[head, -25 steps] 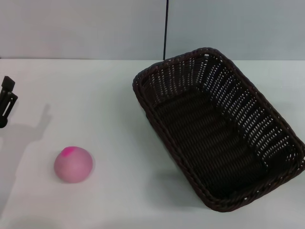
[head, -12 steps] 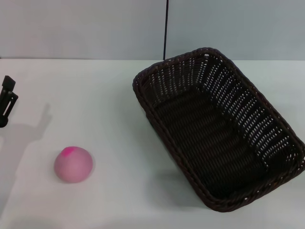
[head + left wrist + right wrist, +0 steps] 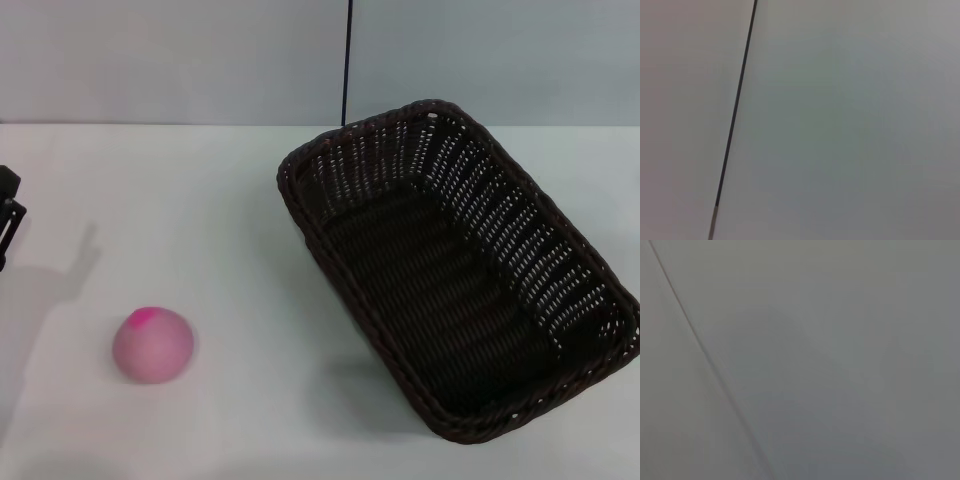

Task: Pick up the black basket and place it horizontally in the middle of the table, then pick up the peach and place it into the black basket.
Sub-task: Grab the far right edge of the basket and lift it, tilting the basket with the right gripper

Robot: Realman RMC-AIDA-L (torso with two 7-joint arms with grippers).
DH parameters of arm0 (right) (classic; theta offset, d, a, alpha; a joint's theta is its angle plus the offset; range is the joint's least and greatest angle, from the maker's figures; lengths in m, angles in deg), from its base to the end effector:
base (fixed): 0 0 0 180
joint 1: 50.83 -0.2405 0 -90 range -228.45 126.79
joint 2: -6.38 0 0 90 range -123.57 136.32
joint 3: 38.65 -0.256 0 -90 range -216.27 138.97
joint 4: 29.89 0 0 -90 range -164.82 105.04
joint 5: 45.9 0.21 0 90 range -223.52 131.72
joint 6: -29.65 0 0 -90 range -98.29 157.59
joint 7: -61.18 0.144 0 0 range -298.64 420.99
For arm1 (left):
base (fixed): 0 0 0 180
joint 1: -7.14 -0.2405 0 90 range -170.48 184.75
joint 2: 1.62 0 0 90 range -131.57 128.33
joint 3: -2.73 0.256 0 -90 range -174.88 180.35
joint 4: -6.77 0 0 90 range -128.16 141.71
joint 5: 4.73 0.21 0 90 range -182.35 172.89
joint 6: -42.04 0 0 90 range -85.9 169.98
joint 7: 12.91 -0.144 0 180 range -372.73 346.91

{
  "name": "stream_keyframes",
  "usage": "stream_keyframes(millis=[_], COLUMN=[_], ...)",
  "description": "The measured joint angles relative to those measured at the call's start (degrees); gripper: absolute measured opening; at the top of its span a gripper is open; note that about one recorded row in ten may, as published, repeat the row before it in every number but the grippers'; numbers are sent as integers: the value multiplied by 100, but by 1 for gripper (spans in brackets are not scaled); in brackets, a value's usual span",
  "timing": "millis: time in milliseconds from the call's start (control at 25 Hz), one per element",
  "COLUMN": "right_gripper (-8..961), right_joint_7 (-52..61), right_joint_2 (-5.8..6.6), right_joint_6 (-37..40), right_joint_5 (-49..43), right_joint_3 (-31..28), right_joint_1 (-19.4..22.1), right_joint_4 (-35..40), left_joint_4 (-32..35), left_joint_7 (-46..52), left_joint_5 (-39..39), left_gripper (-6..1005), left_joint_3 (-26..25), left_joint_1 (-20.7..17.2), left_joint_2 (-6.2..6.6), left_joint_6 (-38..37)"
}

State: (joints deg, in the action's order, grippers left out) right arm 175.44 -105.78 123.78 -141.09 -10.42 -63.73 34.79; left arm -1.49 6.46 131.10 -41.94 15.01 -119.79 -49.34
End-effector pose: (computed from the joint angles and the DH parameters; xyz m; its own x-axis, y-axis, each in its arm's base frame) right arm 0.3040 0.2838 0.1874 0.4566 -0.3642 -0.8117 -0.8201 -0.5260 -0.2252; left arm -0.3557 0.2148 0.0097 0.5695 -0.1892 0.7999 0.7823 -0.1741 -0.5981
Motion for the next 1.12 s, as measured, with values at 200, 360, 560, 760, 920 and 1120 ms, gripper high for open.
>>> stream_keyframes(millis=[200, 360, 560, 760, 920, 1120], right_gripper=[640, 625, 606, 587, 572, 552], right_joint_7=[1962, 2513, 2592, 2616, 2618, 2619], right_joint_2=[539, 646, 216, -3, -102, -234], right_joint_6=[1139, 1362, 904, 63, -392, -844], right_joint_5=[-2501, -4144, -4713, -4761, -4762, -4746], right_joint_3=[-93, 248, 601, 1276, 1599, 1794], right_joint_1=[-1210, -2212, -2658, -2894, -3008, -3097], right_joint_4=[510, 99, -150, -955, -1342, -1638], left_joint_4=[75, 78, 80, 150, 150, 182], left_joint_7=[9, 14, 15, 15, 15, 14], left_joint_5=[2, 4, 6, 11, 5, -5], left_gripper=[841, 841, 841, 841, 841, 841], left_joint_3=[24, 28, 29, 29, 22, -3], left_joint_1=[-53, -113, -185, -301, -344, -373], left_joint_2=[-9, -11, -5, -7, 1, 5], left_joint_6=[-15, -51, -61, -89, -119, -162])
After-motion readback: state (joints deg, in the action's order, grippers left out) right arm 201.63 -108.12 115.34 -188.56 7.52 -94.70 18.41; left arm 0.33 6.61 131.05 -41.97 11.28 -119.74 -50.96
